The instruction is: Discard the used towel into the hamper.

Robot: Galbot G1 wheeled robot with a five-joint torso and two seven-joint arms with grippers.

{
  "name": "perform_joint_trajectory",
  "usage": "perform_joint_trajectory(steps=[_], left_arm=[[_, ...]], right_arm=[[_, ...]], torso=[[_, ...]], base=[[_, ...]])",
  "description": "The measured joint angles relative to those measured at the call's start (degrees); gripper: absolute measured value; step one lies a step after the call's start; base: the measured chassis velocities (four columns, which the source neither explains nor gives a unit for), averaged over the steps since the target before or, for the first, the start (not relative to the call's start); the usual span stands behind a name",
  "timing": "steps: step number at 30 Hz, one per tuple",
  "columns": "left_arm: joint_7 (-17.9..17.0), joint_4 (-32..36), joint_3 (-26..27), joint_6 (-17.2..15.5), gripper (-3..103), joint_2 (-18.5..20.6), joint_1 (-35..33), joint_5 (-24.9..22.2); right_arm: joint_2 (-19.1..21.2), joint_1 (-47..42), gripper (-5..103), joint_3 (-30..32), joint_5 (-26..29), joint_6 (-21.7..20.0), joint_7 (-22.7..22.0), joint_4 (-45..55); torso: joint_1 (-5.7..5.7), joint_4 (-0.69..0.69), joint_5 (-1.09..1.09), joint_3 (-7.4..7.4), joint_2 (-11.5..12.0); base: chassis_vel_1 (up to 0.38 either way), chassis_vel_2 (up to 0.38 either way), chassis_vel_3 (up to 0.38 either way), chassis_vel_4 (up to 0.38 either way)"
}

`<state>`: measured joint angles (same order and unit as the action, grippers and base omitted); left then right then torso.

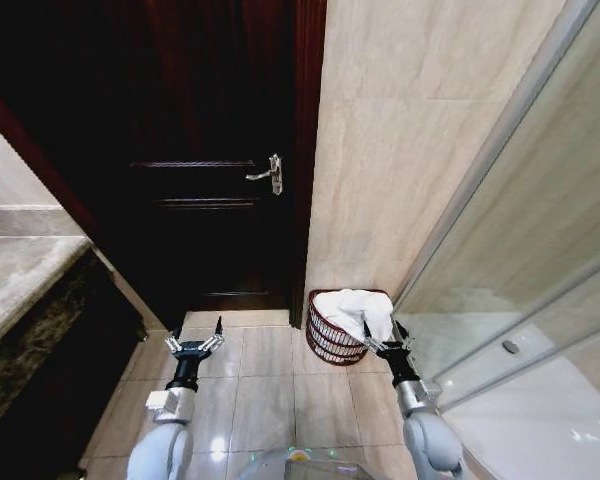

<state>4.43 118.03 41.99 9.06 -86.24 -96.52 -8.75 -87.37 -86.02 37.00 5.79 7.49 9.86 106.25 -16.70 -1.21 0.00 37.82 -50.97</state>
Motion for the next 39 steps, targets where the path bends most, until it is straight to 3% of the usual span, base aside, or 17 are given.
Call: perform_joint_trajectory(steps=[16, 27, 32, 39], left_arm=[[-0.14, 5.92, -1.16, -4.5, 100, 1.16, -0.56, 0.69], [-0.91, 3.97, -3.54, -3.46, 100, 2.99, 1.6, 2.42], [0.12, 3.16, -6.23, -3.74, 100, 4.34, 3.04, 0.84], [0.52, 1.39, -7.64, -1.63, 100, 5.05, 3.39, -1.6]], right_arm=[[-0.4, -1.33, 100, 0.18, -0.65, -0.87, -2.08, 2.16], [0.65, -1.35, 100, 2.06, -3.53, 1.16, 2.73, 1.3], [0.66, -1.61, 100, 3.81, -3.65, 2.17, 4.75, 1.65], [0.51, -3.84, 100, 4.25, -2.98, 3.45, 5.54, 2.94]], torso=[[1.89, 0.0, 0.0, -2.41, 4.29], [3.07, 0.0, 0.0, -3.99, 7.06], [3.64, 0.01, 0.01, -4.67, 8.32], [4.48, 0.0, 0.0, -5.83, 10.31]], base=[[0.0, 0.0, 0.0, 0.0], [0.0, 0.0, 0.0, 0.0], [0.0, 0.0, 0.0, 0.0], [0.0, 0.0, 0.0, 0.0]])
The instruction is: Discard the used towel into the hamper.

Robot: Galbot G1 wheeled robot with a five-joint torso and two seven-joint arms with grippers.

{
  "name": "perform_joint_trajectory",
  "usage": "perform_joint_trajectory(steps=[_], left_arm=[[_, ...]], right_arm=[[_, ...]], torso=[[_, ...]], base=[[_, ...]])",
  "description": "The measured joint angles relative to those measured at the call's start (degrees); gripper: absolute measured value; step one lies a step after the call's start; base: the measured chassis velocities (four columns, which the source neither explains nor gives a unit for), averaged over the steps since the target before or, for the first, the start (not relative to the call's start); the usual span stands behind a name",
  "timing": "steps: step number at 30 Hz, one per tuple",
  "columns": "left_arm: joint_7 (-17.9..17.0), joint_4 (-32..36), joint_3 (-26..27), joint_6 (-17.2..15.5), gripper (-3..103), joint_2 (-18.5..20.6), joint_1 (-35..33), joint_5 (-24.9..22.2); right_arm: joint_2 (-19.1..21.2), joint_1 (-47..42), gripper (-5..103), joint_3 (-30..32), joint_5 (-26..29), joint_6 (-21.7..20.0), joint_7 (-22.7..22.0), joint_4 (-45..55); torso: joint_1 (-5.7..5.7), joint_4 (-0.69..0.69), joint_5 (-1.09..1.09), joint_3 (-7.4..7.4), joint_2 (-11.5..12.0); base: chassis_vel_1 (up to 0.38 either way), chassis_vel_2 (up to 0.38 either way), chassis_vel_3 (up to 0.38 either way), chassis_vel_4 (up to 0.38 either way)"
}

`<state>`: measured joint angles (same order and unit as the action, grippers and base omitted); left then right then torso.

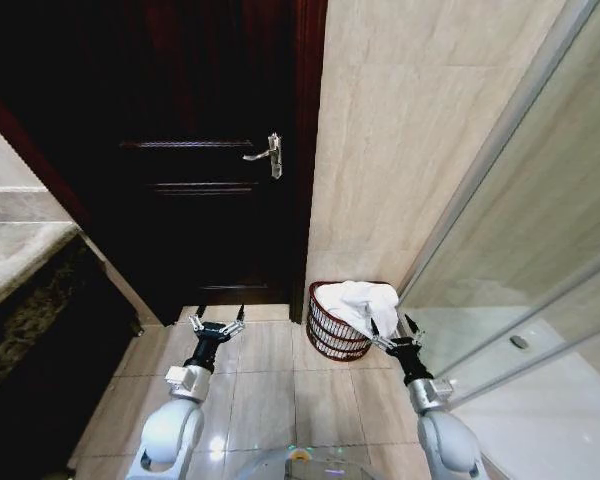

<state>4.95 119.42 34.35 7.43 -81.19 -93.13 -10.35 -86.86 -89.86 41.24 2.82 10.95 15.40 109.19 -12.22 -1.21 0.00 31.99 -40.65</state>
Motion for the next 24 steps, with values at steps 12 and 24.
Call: perform_joint_trajectory(steps=[12, 24], left_arm=[[-0.19, -0.52, 0.89, 0.92, 100, -1.15, -0.12, 3.15], [0.34, 0.0, 1.74, 1.05, 100, -0.53, -0.16, 3.85]], right_arm=[[0.03, 0.88, 100, -0.54, 0.03, 0.43, -0.14, -1.9], [-0.44, 0.76, 100, -1.52, -0.89, 0.74, -0.26, -3.94]], torso=[[1.17, 0.0, 0.0, -1.63, 2.8], [2.32, 0.0, 0.0, -3.32, 5.64]], base=[[0.0, 0.0, 0.0, 0.0], [0.0, 0.0, 0.0, 0.0]])
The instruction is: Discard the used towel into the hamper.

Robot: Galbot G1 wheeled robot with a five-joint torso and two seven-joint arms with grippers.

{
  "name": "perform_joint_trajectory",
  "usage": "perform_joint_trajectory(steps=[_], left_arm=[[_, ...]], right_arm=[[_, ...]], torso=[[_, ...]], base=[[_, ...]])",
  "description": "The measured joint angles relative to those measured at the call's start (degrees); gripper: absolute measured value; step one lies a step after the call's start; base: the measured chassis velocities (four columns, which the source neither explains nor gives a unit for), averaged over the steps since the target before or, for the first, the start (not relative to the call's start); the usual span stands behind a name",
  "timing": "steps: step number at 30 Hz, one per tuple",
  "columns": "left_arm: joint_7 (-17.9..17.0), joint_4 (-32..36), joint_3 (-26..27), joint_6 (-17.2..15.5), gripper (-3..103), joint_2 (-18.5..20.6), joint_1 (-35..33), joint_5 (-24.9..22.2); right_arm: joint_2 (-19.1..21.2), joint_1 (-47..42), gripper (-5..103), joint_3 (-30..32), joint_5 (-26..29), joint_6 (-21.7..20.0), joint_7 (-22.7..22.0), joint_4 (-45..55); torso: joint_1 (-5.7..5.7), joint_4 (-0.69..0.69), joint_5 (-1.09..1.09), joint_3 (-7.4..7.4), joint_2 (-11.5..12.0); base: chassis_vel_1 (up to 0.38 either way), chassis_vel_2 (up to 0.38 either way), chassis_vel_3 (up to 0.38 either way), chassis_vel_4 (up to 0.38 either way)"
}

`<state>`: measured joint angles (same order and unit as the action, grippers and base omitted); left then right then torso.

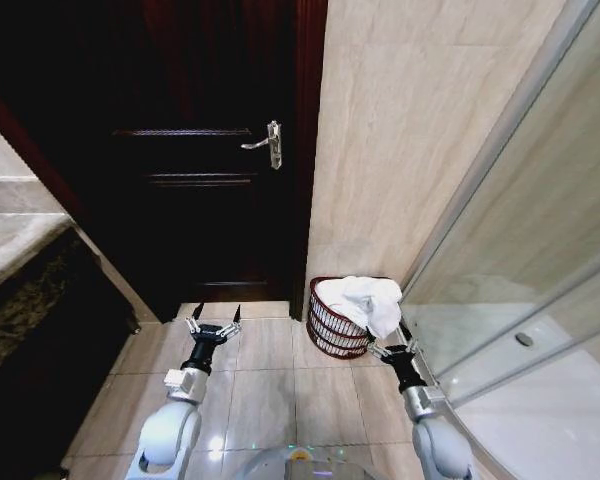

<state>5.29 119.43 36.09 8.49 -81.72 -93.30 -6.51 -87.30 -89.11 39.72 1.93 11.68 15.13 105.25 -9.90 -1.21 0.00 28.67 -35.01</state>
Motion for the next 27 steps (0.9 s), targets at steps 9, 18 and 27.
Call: perform_joint_trajectory(steps=[9, 18, 27], left_arm=[[-0.59, -1.25, 0.03, 1.45, 100, -0.61, -0.59, -0.29], [-1.05, -0.25, 0.01, 3.08, 100, -1.83, -1.56, 0.11], [-1.09, -0.71, 0.18, 3.31, 100, -2.2, -1.64, 0.23]], right_arm=[[0.37, 0.46, 100, 0.3, -0.29, 0.69, -0.46, -2.45], [1.58, -0.28, 100, 0.86, 0.2, 1.04, -4.18, -1.13], [1.6, 4.24, 100, 0.64, -0.61, -2.68, -4.69, -5.17]], torso=[[0.94, 0.0, 0.0, -1.39, 2.31], [1.38, 0.0, 0.0, -2.18, 3.53], [1.33, 0.0, 0.0, -2.1, 3.39]], base=[[0.0, 0.0, 0.0, 0.0], [0.0, 0.0, 0.0, 0.0], [0.0, 0.0, 0.0, 0.0]])
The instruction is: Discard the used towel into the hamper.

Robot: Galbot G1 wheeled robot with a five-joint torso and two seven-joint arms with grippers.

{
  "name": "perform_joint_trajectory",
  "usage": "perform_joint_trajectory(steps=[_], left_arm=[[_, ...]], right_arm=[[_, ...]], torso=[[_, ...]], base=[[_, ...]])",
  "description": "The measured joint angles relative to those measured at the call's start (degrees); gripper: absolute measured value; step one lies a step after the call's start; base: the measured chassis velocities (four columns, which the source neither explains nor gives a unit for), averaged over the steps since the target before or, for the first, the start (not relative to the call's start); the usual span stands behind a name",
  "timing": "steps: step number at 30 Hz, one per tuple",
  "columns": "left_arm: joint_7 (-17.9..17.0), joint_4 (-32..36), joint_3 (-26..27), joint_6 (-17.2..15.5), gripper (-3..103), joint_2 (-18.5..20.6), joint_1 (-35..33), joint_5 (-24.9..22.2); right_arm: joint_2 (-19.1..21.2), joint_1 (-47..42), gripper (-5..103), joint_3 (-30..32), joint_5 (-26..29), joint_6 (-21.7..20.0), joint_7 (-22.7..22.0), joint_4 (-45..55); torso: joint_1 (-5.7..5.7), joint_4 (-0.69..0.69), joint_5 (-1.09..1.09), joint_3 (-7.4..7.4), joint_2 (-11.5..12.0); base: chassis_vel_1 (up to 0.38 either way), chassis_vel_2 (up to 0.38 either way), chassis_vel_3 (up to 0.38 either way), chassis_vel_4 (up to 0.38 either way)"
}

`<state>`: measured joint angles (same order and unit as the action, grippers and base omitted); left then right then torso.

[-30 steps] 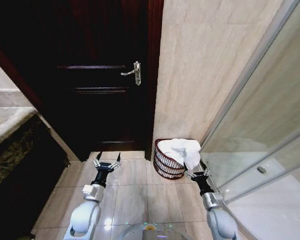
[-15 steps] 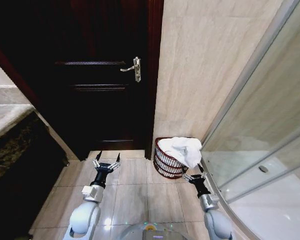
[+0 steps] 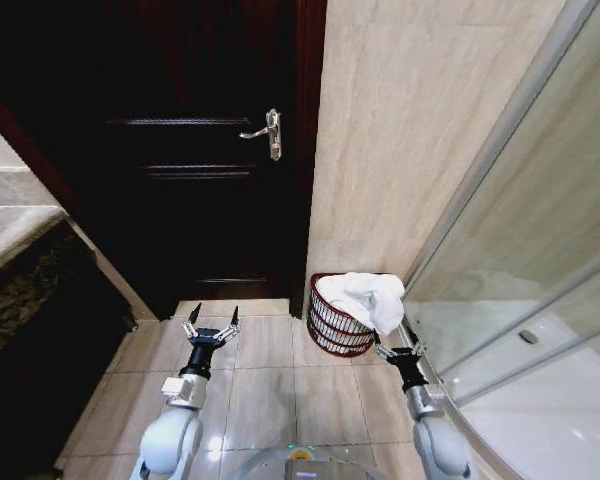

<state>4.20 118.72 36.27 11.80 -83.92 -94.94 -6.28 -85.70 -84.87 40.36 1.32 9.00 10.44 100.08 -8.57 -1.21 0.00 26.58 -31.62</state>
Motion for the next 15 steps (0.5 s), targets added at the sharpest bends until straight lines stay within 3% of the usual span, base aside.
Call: perform_joint_trajectory(steps=[15], left_arm=[[-0.01, -1.36, 0.9, 0.84, 100, 0.25, 0.62, -0.06]], right_arm=[[1.43, 10.15, 100, -1.08, -0.9, -3.75, 0.76, -8.45]], torso=[[-0.14, 0.0, -0.01, 0.18, -0.3]], base=[[0.0, 0.0, 0.0, 0.0]])
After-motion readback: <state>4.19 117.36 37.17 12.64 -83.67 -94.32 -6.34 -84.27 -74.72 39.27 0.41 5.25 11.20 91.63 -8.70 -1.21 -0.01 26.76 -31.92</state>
